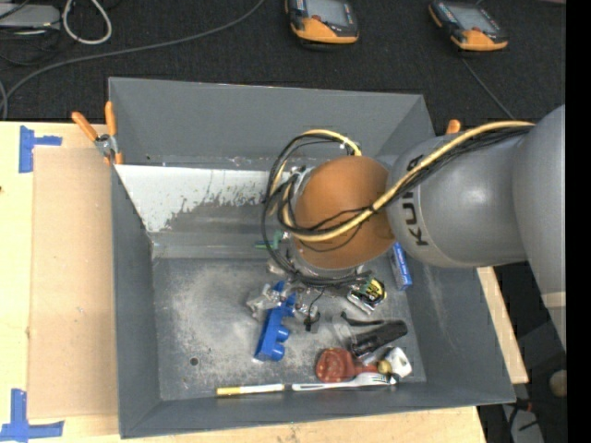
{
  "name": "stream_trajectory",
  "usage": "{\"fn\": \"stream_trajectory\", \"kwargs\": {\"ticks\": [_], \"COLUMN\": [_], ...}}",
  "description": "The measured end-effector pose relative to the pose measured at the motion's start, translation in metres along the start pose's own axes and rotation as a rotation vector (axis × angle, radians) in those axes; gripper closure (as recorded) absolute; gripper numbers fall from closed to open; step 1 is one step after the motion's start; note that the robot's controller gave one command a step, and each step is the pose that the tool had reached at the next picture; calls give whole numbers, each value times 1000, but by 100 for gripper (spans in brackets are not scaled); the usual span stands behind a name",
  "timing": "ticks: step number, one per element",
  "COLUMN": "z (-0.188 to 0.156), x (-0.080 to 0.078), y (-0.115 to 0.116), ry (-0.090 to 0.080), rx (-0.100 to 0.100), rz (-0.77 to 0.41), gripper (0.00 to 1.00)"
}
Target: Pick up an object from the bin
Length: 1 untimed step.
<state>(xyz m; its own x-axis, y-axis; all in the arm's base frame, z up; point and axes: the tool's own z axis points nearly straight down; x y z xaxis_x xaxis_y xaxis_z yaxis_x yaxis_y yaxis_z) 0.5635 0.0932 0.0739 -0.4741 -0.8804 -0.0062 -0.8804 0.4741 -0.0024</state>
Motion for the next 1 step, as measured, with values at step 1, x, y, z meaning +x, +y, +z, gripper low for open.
{"fn": "stream_trajectory", "kwargs": {"ticks": [1], "z": [0], "x": [0], "y": [0], "ry": [0], "rx": [0], "rz": [1], "gripper": [100]}}
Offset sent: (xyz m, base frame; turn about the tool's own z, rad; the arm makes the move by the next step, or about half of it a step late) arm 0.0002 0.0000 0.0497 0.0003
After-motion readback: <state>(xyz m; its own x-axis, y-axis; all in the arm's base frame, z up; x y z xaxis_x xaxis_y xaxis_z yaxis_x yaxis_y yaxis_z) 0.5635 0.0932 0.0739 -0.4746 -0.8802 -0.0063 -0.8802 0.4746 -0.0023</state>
